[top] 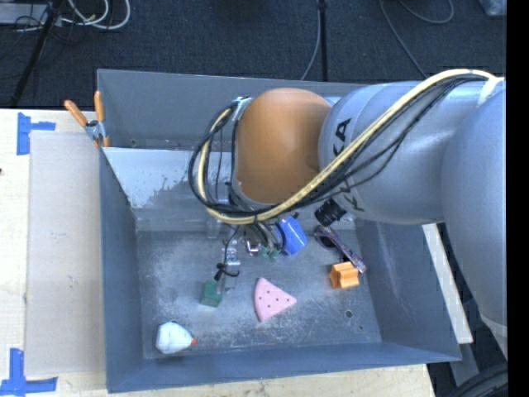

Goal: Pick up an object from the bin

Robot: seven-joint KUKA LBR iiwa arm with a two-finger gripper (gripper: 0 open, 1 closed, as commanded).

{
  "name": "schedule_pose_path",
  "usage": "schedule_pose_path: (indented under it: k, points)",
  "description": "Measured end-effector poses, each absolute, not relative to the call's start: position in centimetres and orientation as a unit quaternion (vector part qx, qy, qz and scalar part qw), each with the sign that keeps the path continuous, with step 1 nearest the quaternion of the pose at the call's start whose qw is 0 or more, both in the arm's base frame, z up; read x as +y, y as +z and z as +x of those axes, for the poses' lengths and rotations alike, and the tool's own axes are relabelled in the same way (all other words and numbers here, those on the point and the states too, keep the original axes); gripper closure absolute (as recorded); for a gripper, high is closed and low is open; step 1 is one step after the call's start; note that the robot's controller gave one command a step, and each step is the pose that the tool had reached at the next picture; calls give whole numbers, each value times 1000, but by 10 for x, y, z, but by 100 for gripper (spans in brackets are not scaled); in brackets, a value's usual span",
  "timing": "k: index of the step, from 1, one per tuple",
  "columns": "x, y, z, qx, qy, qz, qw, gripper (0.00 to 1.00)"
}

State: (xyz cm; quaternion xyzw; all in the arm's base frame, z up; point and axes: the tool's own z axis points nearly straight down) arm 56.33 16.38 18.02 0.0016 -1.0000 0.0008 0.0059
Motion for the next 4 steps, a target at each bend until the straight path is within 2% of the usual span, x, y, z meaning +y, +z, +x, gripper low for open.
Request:
schedule_pose_path:
  k: [1,2,3,4]
  points:
    - [163,185,565,-1000,0,0,2,0]
    - [148,117,554,-999,1,34,6,0]
    - [144,57,550,-999,1,40,7,0]
    - [141,96,535,-1000,1,27,7,0]
